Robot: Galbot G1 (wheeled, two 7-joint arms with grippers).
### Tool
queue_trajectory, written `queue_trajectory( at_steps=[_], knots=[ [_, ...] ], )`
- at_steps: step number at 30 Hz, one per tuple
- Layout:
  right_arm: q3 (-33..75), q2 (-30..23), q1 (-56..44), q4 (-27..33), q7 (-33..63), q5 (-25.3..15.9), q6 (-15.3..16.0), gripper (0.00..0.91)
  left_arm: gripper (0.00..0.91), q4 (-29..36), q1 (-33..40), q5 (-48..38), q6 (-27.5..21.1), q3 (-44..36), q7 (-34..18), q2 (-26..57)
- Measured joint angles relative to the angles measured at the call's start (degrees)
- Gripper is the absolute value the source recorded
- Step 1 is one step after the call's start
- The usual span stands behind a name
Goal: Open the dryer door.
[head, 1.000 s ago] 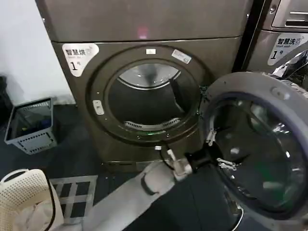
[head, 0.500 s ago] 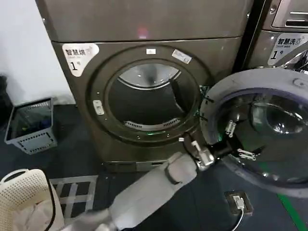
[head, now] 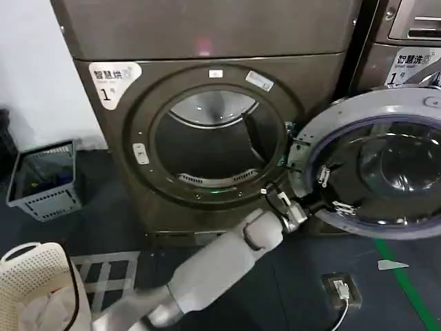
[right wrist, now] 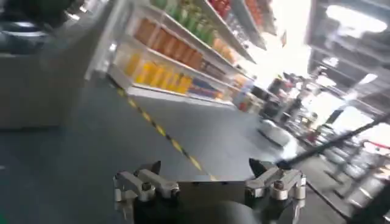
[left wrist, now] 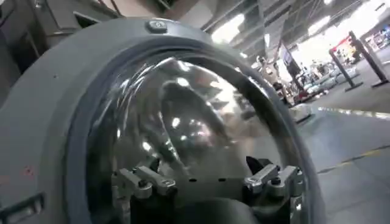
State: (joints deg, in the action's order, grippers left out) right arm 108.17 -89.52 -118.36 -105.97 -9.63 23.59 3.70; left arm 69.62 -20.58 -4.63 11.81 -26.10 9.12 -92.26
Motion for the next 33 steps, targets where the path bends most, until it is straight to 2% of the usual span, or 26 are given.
queue_trajectory(
  at_steps=[7,11,17,26,33],
  knots=[
    [0.3,-1.1,0.4,0.4,0.0,0.1,0.0,0.907,0.907,0.7,0.6,-3.6,-3.5,-0.5,2.2,0.1],
    [0.1,-0.8,0.7,1.1,-0.2,0.1,0.0,0.907,0.907,4.8,-0.3,-6.3,-6.3,-1.7,3.3,0.1],
    [0.4,0.0,0.7,2.2,-0.4,0.5,0.0,0.907,0.907,14.9,-3.5,-7.4,-8.3,-3.4,3.8,0.7],
    [0.8,1.1,1.3,1.1,-0.8,1.8,0.7,0.907,0.907,29.1,-8.1,-8.1,-9.3,-3.1,5.9,17.4],
    [0.8,1.2,2.2,-0.1,-1.6,2.0,1.0,0.907,0.907,38.7,-13.9,-9.9,-10.4,0.5,6.0,29.6]
  ],
)
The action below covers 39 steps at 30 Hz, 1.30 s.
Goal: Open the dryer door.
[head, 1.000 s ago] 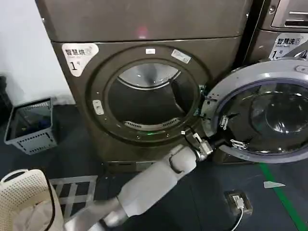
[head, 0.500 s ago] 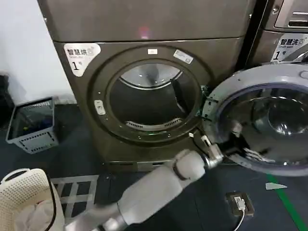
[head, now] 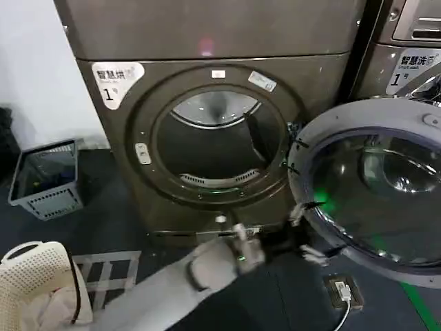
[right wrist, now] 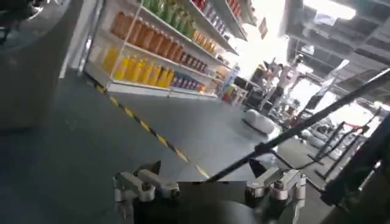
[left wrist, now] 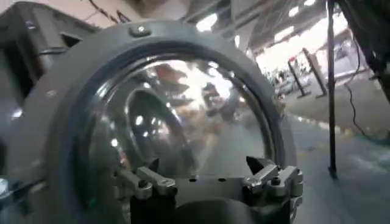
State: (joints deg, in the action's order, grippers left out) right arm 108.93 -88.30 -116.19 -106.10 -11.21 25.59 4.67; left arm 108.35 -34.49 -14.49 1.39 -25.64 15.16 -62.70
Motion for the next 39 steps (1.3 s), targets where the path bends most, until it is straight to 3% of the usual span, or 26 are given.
queue_trajectory(
  at_steps=[8,18,30,39],
  knots=[
    [-1.1,0.0,1.2,-0.6,-0.1,-0.3,0.0,0.907,0.907,8.7,-13.9,-5.3,-4.2,13.5,-2.7,12.5],
    [-1.3,-0.1,1.9,-1.8,-0.4,-0.3,0.8,0.907,0.907,13.1,-30.1,-12.7,-15.5,33.3,-10.2,15.7],
    [-1.5,0.1,2.5,-2.5,-1.6,0.2,1.2,0.907,0.907,10.3,-48.3,-18.0,-23.1,53.7,-10.5,19.0],
    [-1.8,0.7,2.9,-2.7,-1.9,0.2,1.2,0.907,0.907,8.0,-56.5,-24.5,-24.7,63.1,-11.4,22.2]
  ],
)
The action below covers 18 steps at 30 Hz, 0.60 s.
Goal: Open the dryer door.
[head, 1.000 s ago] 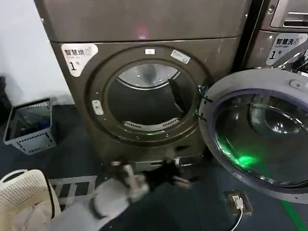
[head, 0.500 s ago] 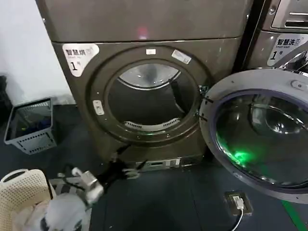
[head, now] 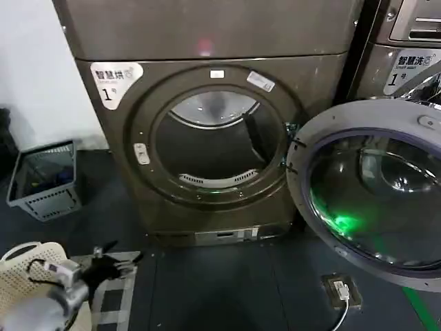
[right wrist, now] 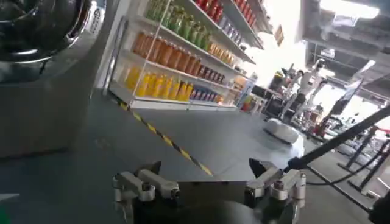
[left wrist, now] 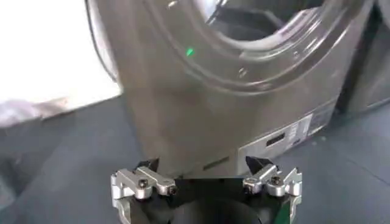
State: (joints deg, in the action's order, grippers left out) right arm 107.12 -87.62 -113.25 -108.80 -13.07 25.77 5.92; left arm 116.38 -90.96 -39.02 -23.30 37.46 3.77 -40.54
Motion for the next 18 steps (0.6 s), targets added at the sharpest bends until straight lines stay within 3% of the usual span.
queue_trajectory(
  at_steps=[8,18],
  knots=[
    [-1.0,0.3,0.9,0.0,0.0,-0.2,0.2,0.907,0.907,0.4,-5.4,-11.0,-5.7,6.8,-6.7,1.4],
    [-1.7,-0.1,1.5,0.6,0.4,-0.3,0.6,0.907,0.907,-0.3,-8.5,-29.3,-18.9,14.3,-19.5,3.0]
  ],
)
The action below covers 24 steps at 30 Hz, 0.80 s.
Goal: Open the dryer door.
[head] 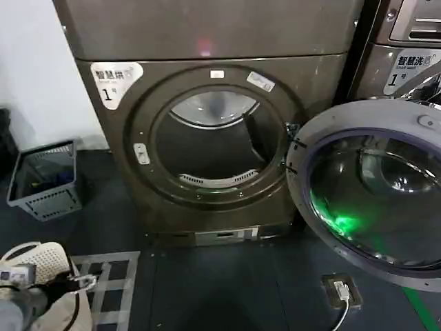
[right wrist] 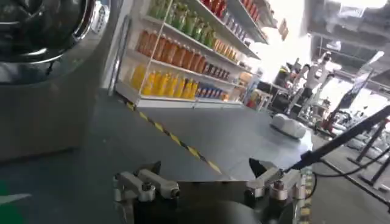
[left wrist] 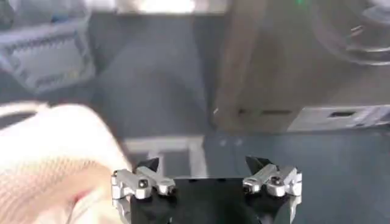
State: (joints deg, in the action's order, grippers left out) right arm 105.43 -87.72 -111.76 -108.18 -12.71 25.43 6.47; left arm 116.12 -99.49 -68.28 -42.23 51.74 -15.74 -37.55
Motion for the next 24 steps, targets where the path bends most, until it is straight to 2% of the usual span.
queue_trajectory(
  at_steps=[5,14,18,24],
  knots=[
    [0.1,-0.7,-0.2,0.3,0.9,0.0,0.2,0.907,0.907,-2.3,-0.2,-11.0,0.0,1.8,-7.7,2.1],
    [0.4,-1.7,-0.3,-0.5,2.3,0.5,0.6,0.907,0.907,-7.5,0.0,-32.9,0.0,3.4,-25.9,6.2],
    [0.5,-2.2,-0.2,-0.3,2.8,0.8,0.8,0.907,0.907,-8.4,-1.5,-35.9,0.0,4.0,-28.5,6.7],
    [1.0,-2.6,-0.1,-0.6,2.8,1.7,1.5,0.907,0.907,-8.5,-2.6,-37.2,0.0,3.8,-29.3,6.4]
  ],
)
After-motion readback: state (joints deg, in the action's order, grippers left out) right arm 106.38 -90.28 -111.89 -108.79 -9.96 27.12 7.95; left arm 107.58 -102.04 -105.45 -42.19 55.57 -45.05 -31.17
